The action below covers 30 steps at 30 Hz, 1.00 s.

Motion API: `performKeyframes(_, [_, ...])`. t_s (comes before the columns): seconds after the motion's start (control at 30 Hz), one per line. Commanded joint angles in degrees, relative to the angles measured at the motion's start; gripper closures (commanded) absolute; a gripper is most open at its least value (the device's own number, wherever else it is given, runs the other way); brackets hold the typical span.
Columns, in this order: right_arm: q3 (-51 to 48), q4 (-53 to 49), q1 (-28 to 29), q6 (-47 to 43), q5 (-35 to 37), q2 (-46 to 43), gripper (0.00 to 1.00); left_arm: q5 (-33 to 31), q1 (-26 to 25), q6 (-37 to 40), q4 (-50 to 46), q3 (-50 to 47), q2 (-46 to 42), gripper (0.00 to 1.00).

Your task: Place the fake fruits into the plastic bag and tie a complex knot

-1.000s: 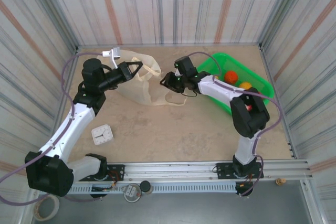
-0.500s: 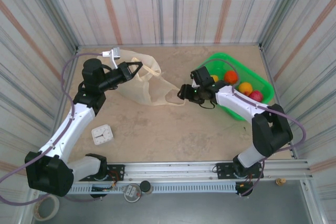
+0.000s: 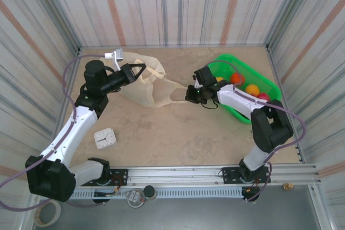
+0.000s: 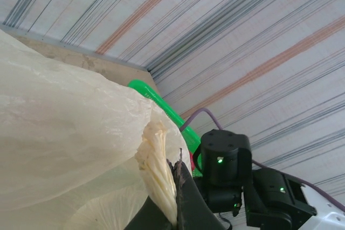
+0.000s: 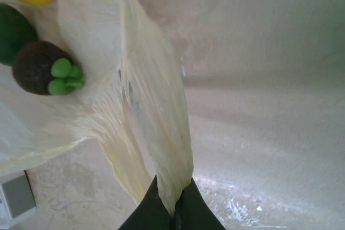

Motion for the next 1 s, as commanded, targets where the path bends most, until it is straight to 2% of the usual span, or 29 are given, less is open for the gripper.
performKeyframes(0.0, [3.76, -4.25, -0.59, -3.62, 1.73, -4.89, 1.00, 0.48, 0.53, 0.52, -1.16, 2.03, -2.03, 1.00])
performKeyframes(0.23, [16.58, -15.08, -1.65, -7.94, 0.35, -8.97, 1.00, 1.57, 2.10, -3.37, -0.59, 4.50, -1.86, 1.00])
performKeyframes(0.43, [27.70, -23.43, -2.33, -11.64, 1.17, -9.71, 1.00, 0.72, 3.71, -3.20, -2.89, 5.93, -2.27, 1.00])
performKeyframes(0.8, [26.94, -25.16, -4.11, -13.02, 1.12, -11.32, 0.98, -0.83, 3.92, -3.64, -3.81, 3.64, -3.12, 1.00])
performKeyframes(0.87, [25.28, -24.76, -4.20, -13.13, 1.15, -12.13, 0.91, -1.31, 3.40, -4.33, -3.55, 2.56, -3.44, 1.00])
performKeyframes(0.9, [24.63, -24.37, -4.29, -13.30, 0.45, -12.61, 0.78, -1.59, 3.00, -4.61, -3.66, 2.18, -3.56, 1.00])
performKeyframes(0.97, [24.00, -23.91, -4.54, -13.73, -0.22, -13.65, 0.61, -2.39, 2.09, -4.49, -4.28, 2.05, -3.73, 1.00])
